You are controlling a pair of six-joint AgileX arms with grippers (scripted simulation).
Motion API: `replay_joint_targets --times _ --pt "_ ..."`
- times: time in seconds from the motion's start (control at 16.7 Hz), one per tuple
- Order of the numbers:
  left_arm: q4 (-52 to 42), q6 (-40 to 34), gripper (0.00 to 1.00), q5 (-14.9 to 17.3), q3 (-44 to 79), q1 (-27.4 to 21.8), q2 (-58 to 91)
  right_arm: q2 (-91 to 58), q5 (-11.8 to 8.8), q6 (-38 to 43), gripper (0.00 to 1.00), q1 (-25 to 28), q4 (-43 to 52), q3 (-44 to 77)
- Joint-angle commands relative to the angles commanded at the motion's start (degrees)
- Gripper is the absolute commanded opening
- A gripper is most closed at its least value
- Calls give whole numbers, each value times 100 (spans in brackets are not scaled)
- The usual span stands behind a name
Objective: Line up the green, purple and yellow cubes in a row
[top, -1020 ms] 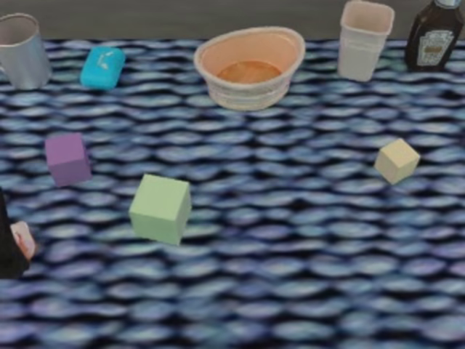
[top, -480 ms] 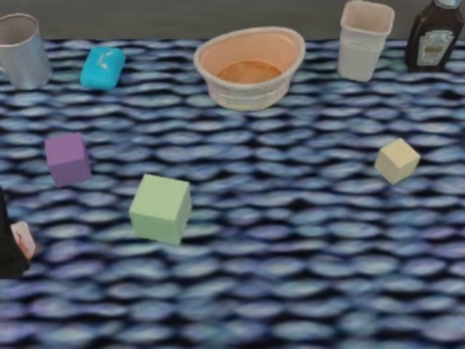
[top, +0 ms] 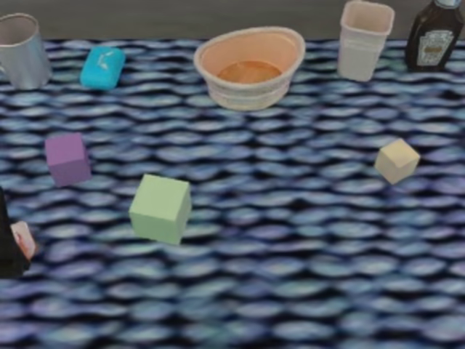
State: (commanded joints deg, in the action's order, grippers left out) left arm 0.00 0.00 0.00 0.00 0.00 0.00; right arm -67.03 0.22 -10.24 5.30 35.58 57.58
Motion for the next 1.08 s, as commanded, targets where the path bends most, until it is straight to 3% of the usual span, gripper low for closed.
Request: replay_joint_targets --times 0.3,0.6,0.84,1.08 --pt "0 0 100 0 0 0 0 -3229 26 -460 100 234 1643 2513" --pt "0 0 100 0 0 0 0 -5528 24 -807 100 418 2866 4546" --pt "0 0 100 0 0 0 0 -6594 10 -974 100 506 3403 5617" --pt "0 0 100 0 0 0 0 -6821 5 -1009 100 526 3509 5833"
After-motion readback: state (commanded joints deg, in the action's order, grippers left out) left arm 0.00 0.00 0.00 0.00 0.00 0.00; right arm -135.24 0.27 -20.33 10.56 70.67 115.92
